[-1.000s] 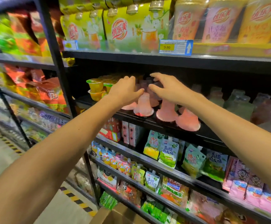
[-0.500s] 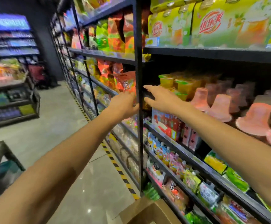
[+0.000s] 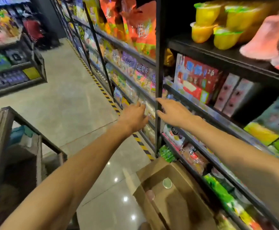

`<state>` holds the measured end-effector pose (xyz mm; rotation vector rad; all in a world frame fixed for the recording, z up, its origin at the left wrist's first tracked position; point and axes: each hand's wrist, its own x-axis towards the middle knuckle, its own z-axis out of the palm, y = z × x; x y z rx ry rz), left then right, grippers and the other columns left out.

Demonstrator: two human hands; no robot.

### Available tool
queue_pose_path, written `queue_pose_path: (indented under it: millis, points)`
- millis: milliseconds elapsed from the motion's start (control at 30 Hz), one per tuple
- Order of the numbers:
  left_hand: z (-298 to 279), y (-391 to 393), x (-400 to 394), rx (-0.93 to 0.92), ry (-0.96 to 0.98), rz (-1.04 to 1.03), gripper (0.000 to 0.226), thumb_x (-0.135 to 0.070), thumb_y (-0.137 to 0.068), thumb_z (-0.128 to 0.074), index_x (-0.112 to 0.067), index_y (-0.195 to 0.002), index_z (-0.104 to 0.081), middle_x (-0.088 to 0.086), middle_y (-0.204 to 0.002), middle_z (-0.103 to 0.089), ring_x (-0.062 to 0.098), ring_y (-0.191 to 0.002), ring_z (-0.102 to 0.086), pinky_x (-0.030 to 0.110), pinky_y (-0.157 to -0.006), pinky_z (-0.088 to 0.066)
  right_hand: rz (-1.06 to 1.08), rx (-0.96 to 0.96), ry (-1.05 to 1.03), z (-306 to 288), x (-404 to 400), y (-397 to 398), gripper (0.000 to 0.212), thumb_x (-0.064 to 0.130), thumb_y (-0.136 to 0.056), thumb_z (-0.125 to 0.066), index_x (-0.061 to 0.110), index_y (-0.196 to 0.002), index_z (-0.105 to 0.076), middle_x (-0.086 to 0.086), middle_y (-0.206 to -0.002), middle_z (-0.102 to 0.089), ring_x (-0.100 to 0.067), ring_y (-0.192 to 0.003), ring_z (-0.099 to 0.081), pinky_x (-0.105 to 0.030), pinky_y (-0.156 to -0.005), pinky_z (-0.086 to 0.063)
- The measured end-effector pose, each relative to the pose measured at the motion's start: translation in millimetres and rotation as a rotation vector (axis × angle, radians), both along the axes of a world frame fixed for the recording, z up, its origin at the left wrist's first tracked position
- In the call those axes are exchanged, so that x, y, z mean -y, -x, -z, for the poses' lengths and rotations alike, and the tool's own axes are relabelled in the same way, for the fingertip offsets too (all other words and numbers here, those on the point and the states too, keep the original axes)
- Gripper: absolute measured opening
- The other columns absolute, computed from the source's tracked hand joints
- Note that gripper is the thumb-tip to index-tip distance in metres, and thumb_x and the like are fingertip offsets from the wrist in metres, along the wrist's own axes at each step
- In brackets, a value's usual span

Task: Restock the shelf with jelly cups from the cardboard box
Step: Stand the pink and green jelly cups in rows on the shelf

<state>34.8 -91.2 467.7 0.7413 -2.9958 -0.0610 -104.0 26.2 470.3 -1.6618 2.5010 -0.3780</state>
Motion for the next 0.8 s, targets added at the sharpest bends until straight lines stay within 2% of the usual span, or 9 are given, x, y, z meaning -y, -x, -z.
queue_pose_path:
  millis: [100,167,233,333,400,500,633,700,800]
  points:
    - [63.2,7.3,-7.7,0.084,-0.094,0.022,0.05,-0.038,-0.097,-0.046,-0.011,-0.138,-0.04,0.012,-0.128,-0.052,0.033,-0.12,-0.049,0.045,-0.091,-0.048,0.024,0.06,-0.056,61.0,-9.1,2.6,0.036,0.029,-0.097,-0.048,0.011,-0.128,-0.051,-0.014,-0.112,-0.063,-0.036,-0.102,-0.061,-0.046,-0.08,-0.05]
    - [112.3,10.6,-9.6,0.116,-0.181,0.022,0.049,-0.037,-0.097,-0.045,-0.011,-0.137,-0.042,0.012,-0.128,-0.052,0.033,-0.122,-0.048,0.044,-0.092,-0.047,0.06,0.092,-0.095,107.1,-18.4,2.5,0.024,0.027,-0.096,-0.049,0.013,-0.115,-0.055,-0.014,-0.108,-0.064,-0.035,-0.102,-0.061,-0.043,-0.079,-0.049]
    - [167.1,13.3,-11.8,0.177,-0.269,-0.003,0.044,-0.039,-0.097,-0.046,-0.012,-0.132,-0.046,0.01,-0.126,-0.052,0.033,-0.12,-0.05,0.044,-0.093,-0.047,0.102,0.099,-0.121,160.3,-29.8,5.1,0.034,0.028,-0.093,-0.048,0.013,-0.121,-0.059,-0.014,-0.115,-0.066,-0.034,-0.105,-0.063,-0.042,-0.085,-0.046]
    - [251.4,13.5,-22.8,0.306,-0.386,-0.046,0.047,-0.038,-0.096,-0.047,-0.016,-0.137,-0.042,0.009,-0.133,-0.05,0.03,-0.122,-0.049,0.039,-0.097,-0.043,0.16,0.2,-0.269,245.0,-49.2,8.3,0.047,0.045,-0.087,-0.037,0.017,-0.119,-0.056,-0.015,-0.112,-0.066,-0.036,-0.103,-0.062,-0.044,-0.086,-0.05]
    - [306.8,11.5,-32.6,0.344,-0.469,-0.059,0.048,-0.035,-0.095,-0.049,-0.015,-0.139,-0.042,0.009,-0.135,-0.049,0.03,-0.123,-0.049,0.039,-0.099,-0.043,0.191,0.269,-0.36,295.4,-58.0,9.5,0.037,0.041,-0.086,-0.042,0.019,-0.112,-0.056,-0.012,-0.108,-0.066,-0.035,-0.102,-0.061,-0.039,-0.086,-0.048]
    - [386.4,8.1,-43.0,0.392,-0.602,-0.093,0.04,-0.034,-0.093,-0.054,-0.013,-0.127,-0.051,0.009,-0.124,-0.054,0.031,-0.116,-0.055,0.041,-0.095,-0.046,0.2,0.37,-0.342,364.0,-63.0,9.2,0.033,0.022,-0.088,-0.055,0.014,-0.12,-0.059,-0.011,-0.119,-0.063,-0.032,-0.112,-0.058,-0.038,-0.092,-0.044]
    - [479.1,0.7,-60.1,0.421,-0.693,-0.123,0.027,-0.034,-0.091,-0.055,-0.019,-0.113,-0.053,0.006,-0.109,-0.058,0.027,-0.1,-0.058,0.043,-0.086,-0.051,0.269,0.504,-0.405,447.9,-75.9,7.8,0.049,0.02,-0.099,-0.052,0.01,-0.146,-0.043,-0.01,-0.148,-0.047,-0.025,-0.138,-0.041,-0.03,-0.114,-0.027]
    - [522.2,-1.4,-68.0,0.453,-0.699,-0.127,0.031,-0.033,-0.092,-0.056,-0.019,-0.118,-0.052,0.005,-0.114,-0.058,0.026,-0.105,-0.057,0.039,-0.087,-0.051,0.318,0.563,-0.415,485.9,-80.3,9.5,0.051,0.024,-0.099,-0.052,0.011,-0.147,-0.042,-0.01,-0.146,-0.048,-0.027,-0.136,-0.044,-0.033,-0.112,-0.032]
    - [584.6,1.0,-78.6,0.552,-0.734,-0.156,0.045,-0.034,-0.094,-0.053,-0.016,-0.134,-0.044,0.009,-0.13,-0.05,0.031,-0.12,-0.05,0.04,-0.086,-0.048,0.394,0.641,-0.455,543.9,-83.8,8.6,0.051,0.029,-0.099,-0.052,0.018,-0.147,-0.041,-0.006,-0.14,-0.051,-0.025,-0.124,-0.052,-0.035,-0.099,-0.043]
